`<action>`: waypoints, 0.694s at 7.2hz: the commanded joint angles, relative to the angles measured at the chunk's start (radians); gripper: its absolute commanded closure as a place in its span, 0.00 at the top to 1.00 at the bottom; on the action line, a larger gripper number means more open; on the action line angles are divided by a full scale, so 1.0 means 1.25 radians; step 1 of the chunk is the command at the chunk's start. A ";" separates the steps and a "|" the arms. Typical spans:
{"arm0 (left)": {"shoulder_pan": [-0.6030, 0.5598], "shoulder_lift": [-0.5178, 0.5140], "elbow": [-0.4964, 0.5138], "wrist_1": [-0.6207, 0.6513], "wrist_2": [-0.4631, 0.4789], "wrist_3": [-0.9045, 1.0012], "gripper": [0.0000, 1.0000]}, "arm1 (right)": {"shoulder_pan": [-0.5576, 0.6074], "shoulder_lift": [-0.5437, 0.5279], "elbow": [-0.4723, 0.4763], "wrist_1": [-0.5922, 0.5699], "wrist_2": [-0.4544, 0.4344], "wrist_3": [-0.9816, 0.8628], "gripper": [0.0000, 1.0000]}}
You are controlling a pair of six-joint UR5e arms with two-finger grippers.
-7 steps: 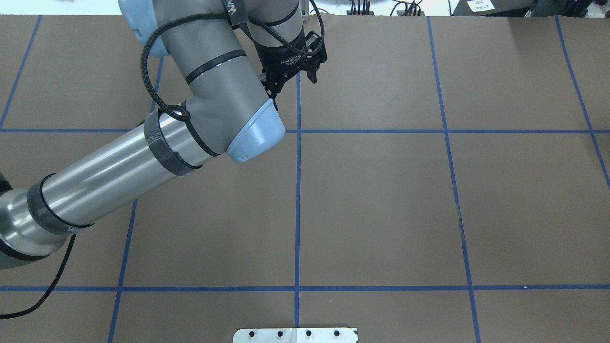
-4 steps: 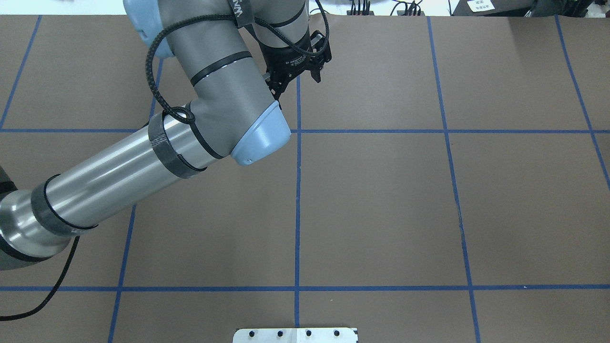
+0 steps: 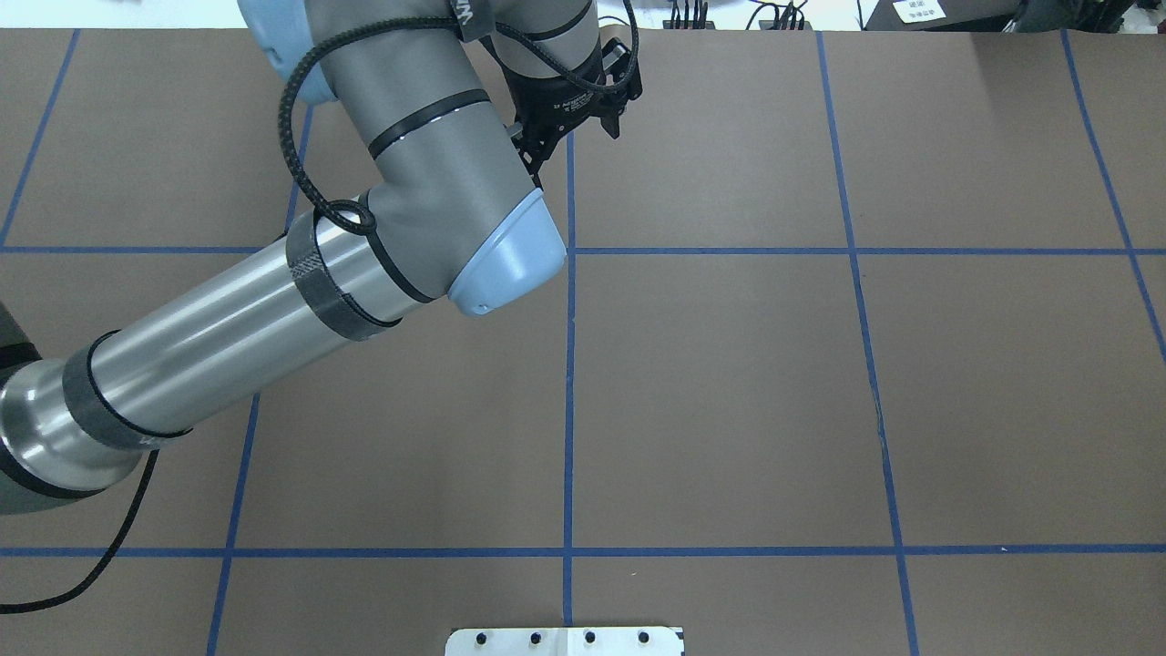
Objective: Left arm hands cup to right arm to dump lemon
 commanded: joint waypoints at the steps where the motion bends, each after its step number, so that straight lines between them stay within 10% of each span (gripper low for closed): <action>1: 0.000 -0.003 -0.002 0.000 0.014 0.008 1.00 | 0.012 0.012 0.000 0.005 -0.001 0.069 0.38; 5: 0.001 -0.003 -0.002 0.000 0.021 0.008 1.00 | 0.041 0.034 0.030 0.008 -0.002 0.216 0.41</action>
